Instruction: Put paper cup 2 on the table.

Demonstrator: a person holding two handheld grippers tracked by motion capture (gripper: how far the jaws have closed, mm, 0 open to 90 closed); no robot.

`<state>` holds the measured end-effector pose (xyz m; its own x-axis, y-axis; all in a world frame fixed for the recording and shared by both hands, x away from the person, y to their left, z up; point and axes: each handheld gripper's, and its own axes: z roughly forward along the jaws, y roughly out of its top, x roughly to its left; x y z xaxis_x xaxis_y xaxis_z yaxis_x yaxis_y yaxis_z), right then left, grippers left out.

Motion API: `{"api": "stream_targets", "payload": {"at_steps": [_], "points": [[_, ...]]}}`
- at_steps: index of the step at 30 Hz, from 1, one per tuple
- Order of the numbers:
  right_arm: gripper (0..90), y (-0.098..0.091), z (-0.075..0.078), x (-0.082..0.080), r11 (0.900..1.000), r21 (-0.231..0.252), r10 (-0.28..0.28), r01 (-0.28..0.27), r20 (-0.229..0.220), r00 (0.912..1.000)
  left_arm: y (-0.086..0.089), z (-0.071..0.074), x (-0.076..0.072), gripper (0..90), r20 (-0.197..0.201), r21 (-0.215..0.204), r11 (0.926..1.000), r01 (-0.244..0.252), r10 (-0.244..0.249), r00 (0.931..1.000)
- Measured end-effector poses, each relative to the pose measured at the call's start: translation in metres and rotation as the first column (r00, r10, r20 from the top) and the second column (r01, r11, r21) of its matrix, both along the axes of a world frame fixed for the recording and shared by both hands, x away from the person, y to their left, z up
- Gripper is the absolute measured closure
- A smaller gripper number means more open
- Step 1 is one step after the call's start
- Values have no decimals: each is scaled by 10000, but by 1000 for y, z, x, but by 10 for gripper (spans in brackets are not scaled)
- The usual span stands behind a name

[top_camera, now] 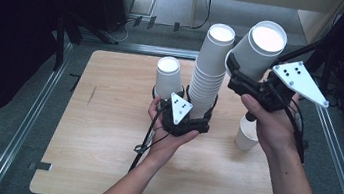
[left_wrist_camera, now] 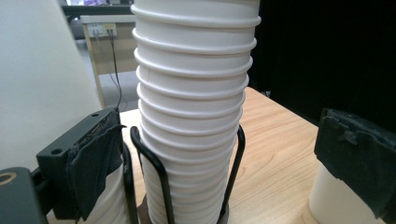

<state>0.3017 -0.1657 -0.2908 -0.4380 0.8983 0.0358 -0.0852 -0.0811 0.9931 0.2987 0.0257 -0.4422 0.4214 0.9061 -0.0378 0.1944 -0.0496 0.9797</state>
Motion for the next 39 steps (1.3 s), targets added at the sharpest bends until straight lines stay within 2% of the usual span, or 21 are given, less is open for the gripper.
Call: {"api": "stream_targets", "payload": {"at_steps": [8, 12, 20, 26, 33, 34, 37, 39], "points": [[131, -7, -20, -9, 10000, 42, -11, 12, -144, 9999, 19, -3, -16, 17, -182, -79, 10000, -44, 42, 9998], [130, -7, -29, -15, 9997, -222, -92, 90, -82, 9999, 31, -6, -24, 17, -363, -174, 9998, -46, 40, 9993], [130, -3, -52, -31, 9975, -712, -52, 47, -77, 10000, 46, -11, -42, 17, -503, 88, 9999, 68, -64, 9987], [130, -5, -69, -37, 9965, -811, -234, 211, -278, 9993, 60, -12, -50, 17, -563, 92, 10000, -21, 26, 9984], [131, -3, -92, -45, 9896, -1379, -449, 401, -318, 9985, 76, -13, -56, 17, -763, -278, 9993, -235, 213, 9969], [131, -3, -95, -47, 9874, -1505, -543, 492, -302, 9981, 78, -13, -57, 17, -795, -268, 9993, -250, 228, 9966], [132, -2, -105, -50, 9855, -1672, -345, 272, -415, 9985, 81, -14, -58, 17, -847, -273, 9992, -290, 266, 9961], [133, -1, -112, -51, 9803, -1966, -316, 214, -488, 9983, 84, -16, -60, 17, -843, -186, 9994, -279, 262, 9961]]}}
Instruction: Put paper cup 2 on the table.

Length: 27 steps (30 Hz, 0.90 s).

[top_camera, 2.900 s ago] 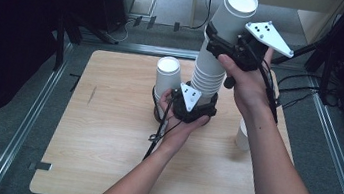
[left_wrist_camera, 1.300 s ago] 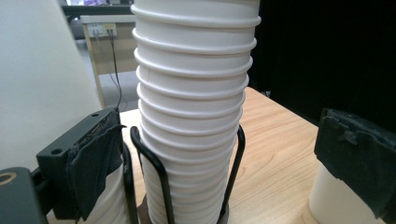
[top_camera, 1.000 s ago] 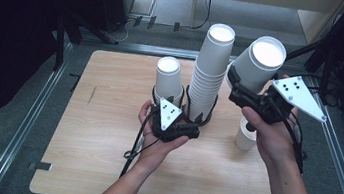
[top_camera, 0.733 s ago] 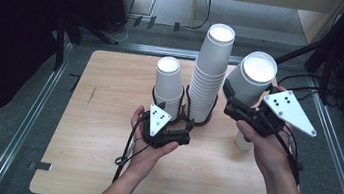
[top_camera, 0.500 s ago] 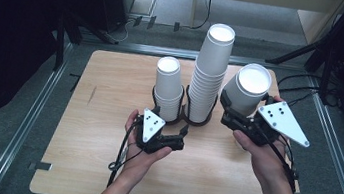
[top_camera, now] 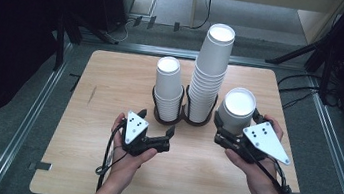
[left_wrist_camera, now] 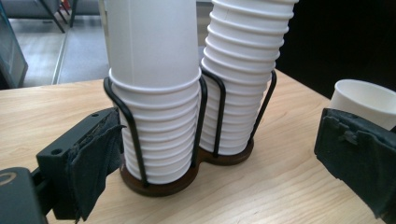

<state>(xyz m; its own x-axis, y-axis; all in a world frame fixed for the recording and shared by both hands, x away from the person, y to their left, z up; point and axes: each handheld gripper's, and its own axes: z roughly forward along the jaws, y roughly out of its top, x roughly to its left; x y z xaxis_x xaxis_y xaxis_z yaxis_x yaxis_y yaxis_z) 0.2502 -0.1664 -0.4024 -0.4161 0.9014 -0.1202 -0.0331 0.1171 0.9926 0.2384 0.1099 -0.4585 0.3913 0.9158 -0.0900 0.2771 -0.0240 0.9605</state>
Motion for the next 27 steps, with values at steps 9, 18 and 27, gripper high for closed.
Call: {"api": "stream_targets", "payload": {"at_steps": [9, 18, 27], "points": [[136, 0, -26, -3, 9985, -540, -78, 67, -197, 9998, 12, -10, -4, 17, -249, 30, 10000, -39, 40, 9997], [135, 10, -48, -8, 9852, -1711, 13, -51, -223, 9998, 5, -9, -11, 17, -108, 192, 9975, 686, -684, 9976], [134, 20, -61, -10, 9379, -3463, 43, 196, 682, 9977, 3, -10, -13, 17, -284, 217, 9911, 1313, -1306, 9910]]}}
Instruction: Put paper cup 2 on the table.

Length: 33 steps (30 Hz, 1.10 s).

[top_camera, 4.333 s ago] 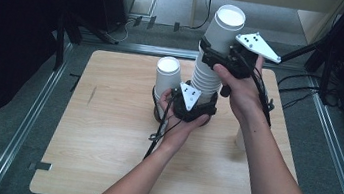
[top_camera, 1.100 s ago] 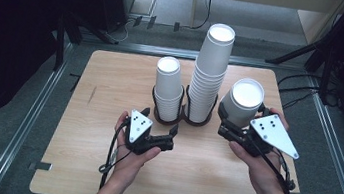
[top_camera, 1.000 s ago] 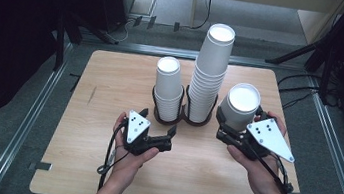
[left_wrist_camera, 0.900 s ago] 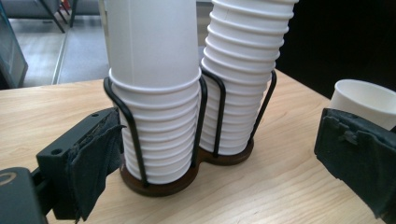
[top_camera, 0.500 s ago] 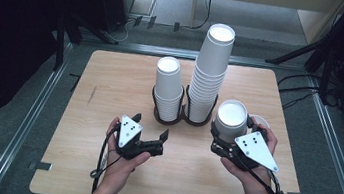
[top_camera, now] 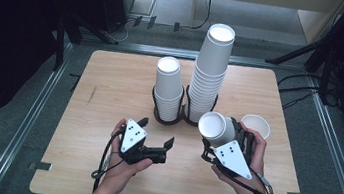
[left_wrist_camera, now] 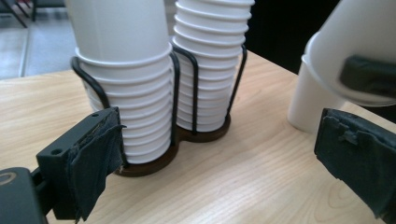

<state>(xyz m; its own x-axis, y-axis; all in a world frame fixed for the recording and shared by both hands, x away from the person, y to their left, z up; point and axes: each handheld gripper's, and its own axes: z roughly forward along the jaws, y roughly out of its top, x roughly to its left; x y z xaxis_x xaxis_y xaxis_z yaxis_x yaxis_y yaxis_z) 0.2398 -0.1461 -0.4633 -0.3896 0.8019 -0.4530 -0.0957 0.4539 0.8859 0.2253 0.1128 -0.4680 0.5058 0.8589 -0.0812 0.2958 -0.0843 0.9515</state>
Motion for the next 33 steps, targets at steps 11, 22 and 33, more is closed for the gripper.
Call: {"api": "stream_targets", "payload": {"at_steps": [11, 22, 33], "points": [[134, 10, -19, 1, 9805, -1955, -40, 219, 912, 9958, -4, 2, -4, 17, 21, -134, 9951, 978, -978, 9952], [133, 16, -31, -1, 9467, -3213, 304, 233, 1612, 9865, -10, 1, -8, 17, -62, -201, 9773, 2110, -2111, 9774], [132, 18, -40, 0, 9182, -3944, 426, 374, 1920, 9805, -12, 2, -11, 17, 37, -317, 9621, 2708, -2708, 9626]]}}
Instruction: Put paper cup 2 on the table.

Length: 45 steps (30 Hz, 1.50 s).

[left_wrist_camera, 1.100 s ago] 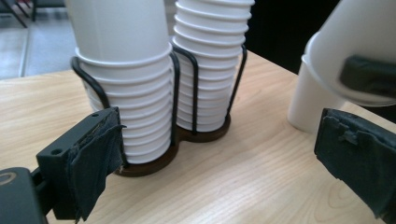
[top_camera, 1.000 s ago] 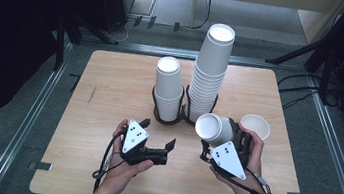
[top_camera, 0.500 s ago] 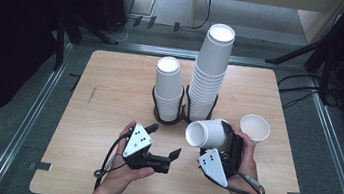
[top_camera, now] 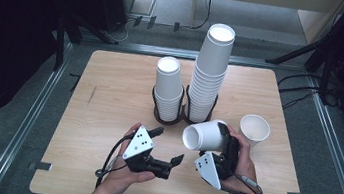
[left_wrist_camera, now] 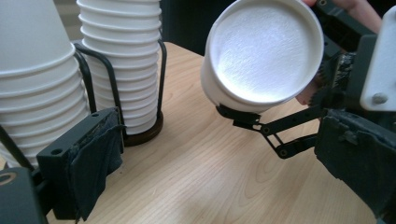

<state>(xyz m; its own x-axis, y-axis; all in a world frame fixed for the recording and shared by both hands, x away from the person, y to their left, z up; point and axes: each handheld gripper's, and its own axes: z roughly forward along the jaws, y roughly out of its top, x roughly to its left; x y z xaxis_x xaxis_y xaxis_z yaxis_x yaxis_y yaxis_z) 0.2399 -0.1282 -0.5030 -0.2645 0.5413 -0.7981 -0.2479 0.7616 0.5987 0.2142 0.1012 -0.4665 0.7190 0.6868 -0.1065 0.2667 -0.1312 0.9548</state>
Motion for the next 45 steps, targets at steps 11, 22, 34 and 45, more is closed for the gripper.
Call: {"api": "stream_targets", "payload": {"at_steps": [11, 22, 34, 45], "points": [[132, 6, -5, -7, 9964, -537, 680, -654, 480, 9965, -6, -2, -3, 17, 5, 163, 9988, 452, -452, 9990], [132, 10, -6, -12, 9885, -899, 1273, -1216, 610, 9900, -14, -4, -6, 17, 8, 391, 9960, 804, -805, 9968], [132, 14, -7, -18, 9776, -1060, 1889, -1817, 625, 9800, -16, -4, -7, 37, -65, 340, 9950, 940, -939, 9956], [132, 16, -7, -22, 9702, -1115, 2224, -2153, 565, 9733, -18, -4, -8, 57, -153, 353, 9950, 931, -926, 9956]]}}
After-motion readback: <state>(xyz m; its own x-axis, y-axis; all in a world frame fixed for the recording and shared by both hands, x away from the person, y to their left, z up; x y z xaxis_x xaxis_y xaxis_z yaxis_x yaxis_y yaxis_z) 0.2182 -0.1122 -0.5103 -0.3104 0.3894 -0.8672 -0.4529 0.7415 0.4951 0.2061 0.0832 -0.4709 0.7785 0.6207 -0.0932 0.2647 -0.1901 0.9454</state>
